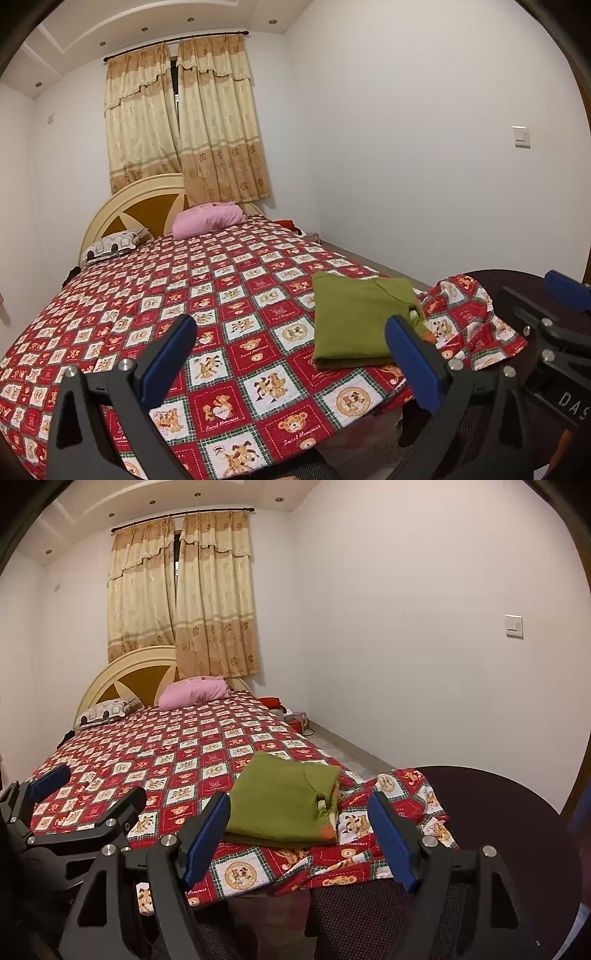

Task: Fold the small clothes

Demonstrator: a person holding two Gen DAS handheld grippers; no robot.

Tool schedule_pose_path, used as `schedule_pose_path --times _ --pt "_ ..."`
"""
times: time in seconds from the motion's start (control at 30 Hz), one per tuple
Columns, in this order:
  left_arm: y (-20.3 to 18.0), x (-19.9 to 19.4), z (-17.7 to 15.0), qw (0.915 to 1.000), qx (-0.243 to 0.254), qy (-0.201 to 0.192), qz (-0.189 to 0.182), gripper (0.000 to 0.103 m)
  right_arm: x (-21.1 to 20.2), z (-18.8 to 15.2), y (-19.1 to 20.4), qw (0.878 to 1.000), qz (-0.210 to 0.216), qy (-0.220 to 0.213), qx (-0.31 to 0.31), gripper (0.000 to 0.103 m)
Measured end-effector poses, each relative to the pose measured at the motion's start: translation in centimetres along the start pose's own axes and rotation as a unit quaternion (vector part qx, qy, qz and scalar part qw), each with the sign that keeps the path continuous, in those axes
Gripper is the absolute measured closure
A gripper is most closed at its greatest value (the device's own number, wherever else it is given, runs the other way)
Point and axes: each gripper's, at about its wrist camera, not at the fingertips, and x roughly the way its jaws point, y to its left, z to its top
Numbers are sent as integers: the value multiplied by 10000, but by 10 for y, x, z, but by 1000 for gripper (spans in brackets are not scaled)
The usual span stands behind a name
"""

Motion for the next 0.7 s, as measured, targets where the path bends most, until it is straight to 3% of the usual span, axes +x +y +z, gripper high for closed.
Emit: schedule_pose_path --times 0.53,0.7 --pt "-3 1 1 10000 -9 2 -9 0 0 0 -1 10000 -17 -13 27 26" --pt "-6 2 2 9999 42 -23 134 0 0 0 -1 10000 -25 -17 33 26"
